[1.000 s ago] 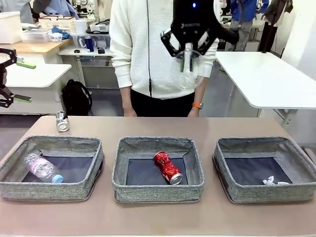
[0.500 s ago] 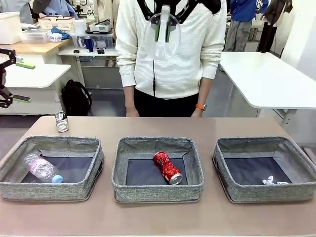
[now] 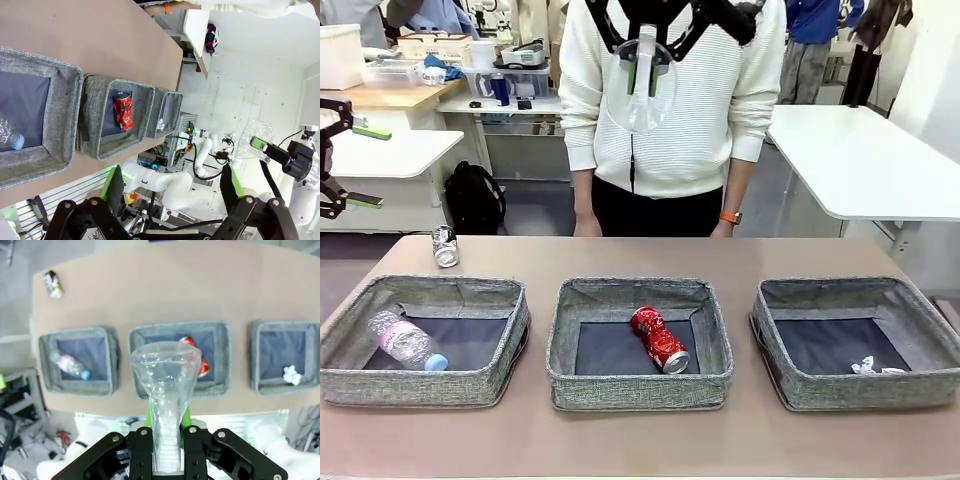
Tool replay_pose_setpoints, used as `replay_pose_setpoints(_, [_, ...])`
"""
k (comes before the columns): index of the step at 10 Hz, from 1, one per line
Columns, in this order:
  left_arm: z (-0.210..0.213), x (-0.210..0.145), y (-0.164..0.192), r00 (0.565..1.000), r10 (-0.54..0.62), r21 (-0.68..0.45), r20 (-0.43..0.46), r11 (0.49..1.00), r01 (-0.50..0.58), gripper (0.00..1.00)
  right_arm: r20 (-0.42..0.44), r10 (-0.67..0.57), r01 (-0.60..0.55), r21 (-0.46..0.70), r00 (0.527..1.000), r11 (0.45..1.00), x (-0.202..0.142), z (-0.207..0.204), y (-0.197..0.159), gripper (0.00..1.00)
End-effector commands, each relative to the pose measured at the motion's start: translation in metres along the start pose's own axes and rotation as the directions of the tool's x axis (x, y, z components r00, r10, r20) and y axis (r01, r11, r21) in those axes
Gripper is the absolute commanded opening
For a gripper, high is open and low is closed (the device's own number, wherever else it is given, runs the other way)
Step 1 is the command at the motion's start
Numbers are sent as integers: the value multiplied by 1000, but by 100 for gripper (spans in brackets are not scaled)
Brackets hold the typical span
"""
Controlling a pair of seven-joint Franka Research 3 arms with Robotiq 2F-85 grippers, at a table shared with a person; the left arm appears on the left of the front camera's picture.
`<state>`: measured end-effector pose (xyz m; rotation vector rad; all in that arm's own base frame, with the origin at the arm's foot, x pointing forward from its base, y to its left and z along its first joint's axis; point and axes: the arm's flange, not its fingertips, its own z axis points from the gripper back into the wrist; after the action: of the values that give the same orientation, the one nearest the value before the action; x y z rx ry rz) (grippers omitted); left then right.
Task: Sort the waste into the appropriate baskets.
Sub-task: Pick up the waste item pointed out by the person, then place the picked waste into the Fabric basket indicated by the person.
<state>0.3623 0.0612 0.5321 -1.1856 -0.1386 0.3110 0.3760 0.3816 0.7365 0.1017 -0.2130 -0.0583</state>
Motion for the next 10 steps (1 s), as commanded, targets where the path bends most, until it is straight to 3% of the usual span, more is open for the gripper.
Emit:
replay_pose_setpoints(1, [1,-1,-2,1000,-3,-24,-3,1000,3,100,7,30,-30,2,1000,1000,0,4,-3,20])
replay_pose_setpoints(10, [1,-1,-2,1000,-3,-24,-3,1000,3,100,7,30,-30,2,1000,1000,0,4,-3,20])
